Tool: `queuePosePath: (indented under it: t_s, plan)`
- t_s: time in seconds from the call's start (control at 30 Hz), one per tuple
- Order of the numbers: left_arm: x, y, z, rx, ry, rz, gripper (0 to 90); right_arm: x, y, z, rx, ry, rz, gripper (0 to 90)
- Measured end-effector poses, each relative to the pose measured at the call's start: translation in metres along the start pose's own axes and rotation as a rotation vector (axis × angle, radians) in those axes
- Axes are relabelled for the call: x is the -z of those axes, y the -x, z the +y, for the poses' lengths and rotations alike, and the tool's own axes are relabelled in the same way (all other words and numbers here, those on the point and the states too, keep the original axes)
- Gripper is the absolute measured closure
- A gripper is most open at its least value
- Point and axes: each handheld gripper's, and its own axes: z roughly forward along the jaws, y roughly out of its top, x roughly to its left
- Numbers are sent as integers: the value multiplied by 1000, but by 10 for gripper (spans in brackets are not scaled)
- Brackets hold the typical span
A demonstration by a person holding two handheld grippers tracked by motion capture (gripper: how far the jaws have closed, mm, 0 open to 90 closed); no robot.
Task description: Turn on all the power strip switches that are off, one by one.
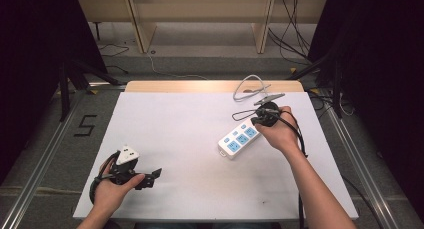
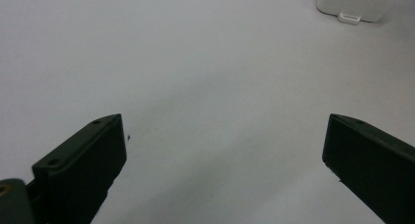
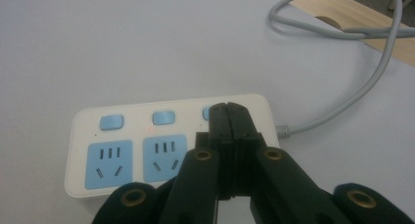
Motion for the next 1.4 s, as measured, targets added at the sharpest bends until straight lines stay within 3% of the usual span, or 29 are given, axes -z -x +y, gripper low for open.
queuePosePath:
  t_s: [1.4]
  plan:
    - [-2, 1, 1, -4, 1, 7, 48, -35, -2, 29, 23, -150, 20, 900]
